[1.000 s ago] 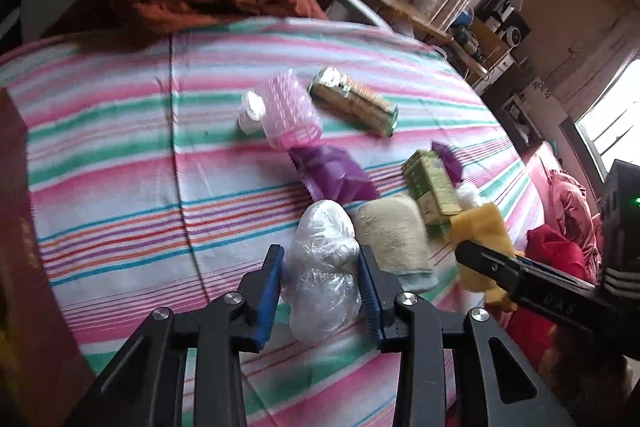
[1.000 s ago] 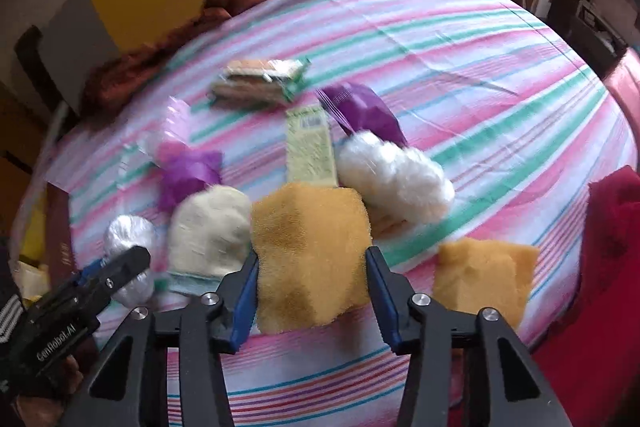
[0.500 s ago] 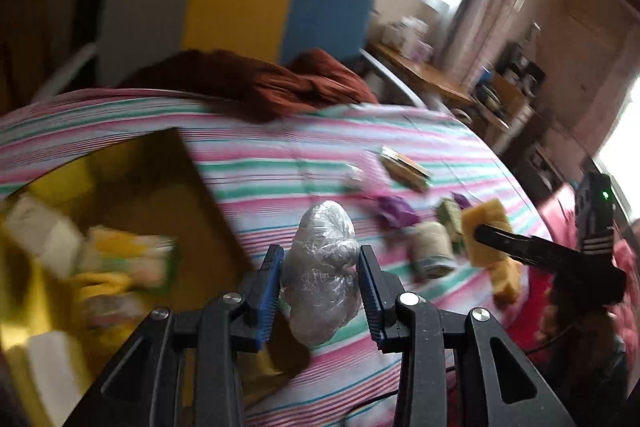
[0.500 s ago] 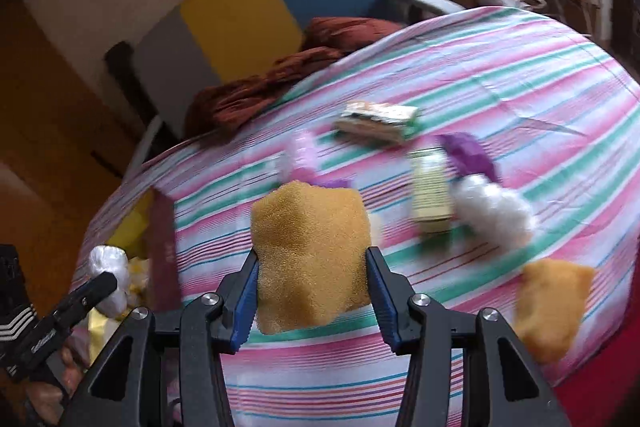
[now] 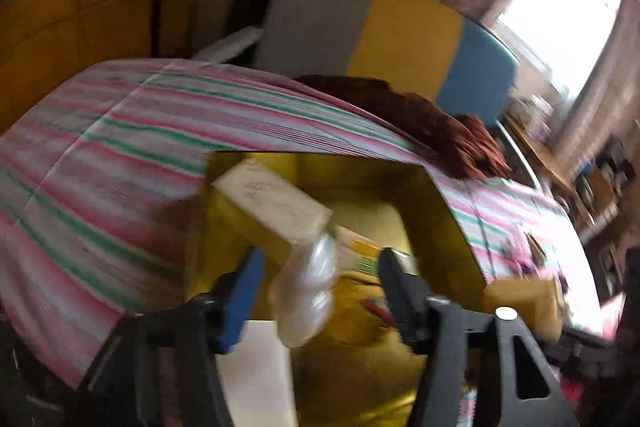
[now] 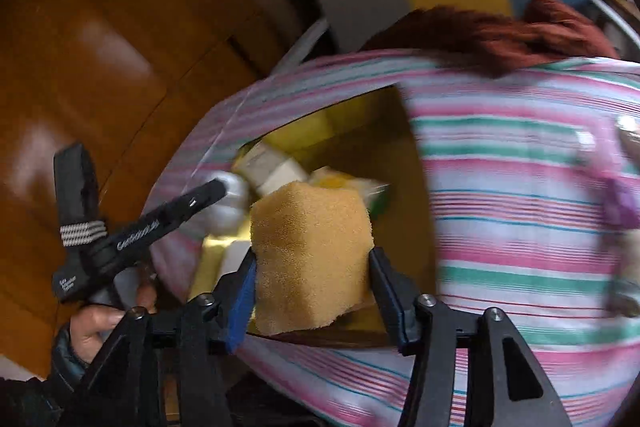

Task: Organize objects
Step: 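Carry wrapped ball and yellow sponge into the gold tray and release both, then move both tools from the gold tray back toward the remaining items, then grasp the purple packet with left tool while right tool grasps green-white box, then carry purple packet and green box into the gold tray and release both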

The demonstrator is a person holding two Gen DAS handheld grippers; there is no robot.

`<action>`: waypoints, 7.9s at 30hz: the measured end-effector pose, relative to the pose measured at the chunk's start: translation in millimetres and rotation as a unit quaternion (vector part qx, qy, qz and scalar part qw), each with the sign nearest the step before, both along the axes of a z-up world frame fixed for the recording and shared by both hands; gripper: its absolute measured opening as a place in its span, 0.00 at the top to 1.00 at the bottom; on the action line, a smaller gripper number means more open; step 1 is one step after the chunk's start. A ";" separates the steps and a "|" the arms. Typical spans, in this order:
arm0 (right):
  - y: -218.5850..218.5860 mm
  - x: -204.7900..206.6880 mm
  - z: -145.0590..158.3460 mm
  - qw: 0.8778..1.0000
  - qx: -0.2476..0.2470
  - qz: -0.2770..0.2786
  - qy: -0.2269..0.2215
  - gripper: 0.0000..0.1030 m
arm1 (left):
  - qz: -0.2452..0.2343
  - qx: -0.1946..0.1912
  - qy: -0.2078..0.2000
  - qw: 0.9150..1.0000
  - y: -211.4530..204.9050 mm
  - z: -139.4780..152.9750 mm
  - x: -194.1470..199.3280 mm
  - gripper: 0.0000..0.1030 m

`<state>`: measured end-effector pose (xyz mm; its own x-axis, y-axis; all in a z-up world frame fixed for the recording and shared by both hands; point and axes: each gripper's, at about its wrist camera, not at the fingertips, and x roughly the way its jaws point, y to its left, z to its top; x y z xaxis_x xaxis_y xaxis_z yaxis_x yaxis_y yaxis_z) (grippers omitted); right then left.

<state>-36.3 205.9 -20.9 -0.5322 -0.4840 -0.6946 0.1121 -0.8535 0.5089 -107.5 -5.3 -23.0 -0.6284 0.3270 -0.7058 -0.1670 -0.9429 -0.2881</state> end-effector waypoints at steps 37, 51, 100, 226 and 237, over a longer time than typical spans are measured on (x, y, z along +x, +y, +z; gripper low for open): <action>-17.9 25.7 -9.6 0.996 0.076 -0.036 0.004 0.37 | -0.004 -0.083 0.050 0.995 8.1 11.0 68.0 0.20; 13.0 38.5 -11.2 0.994 0.077 -0.081 -0.001 0.37 | -0.038 -0.094 0.066 0.993 31.5 17.9 83.3 0.20; 252.7 143.9 -24.7 0.925 0.067 -0.360 -0.102 0.37 | -0.260 -0.110 0.078 0.956 180.7 16.3 106.5 0.20; 17.7 -62.4 30.9 0.988 0.137 -0.023 0.063 0.57 | -0.004 -0.015 0.009 1.000 9.4 8.0 -1.0 0.40; -13.3 -37.9 3.6 0.985 0.168 -0.009 0.033 0.56 | 0.009 -0.060 0.036 0.998 -4.6 -1.3 31.8 0.29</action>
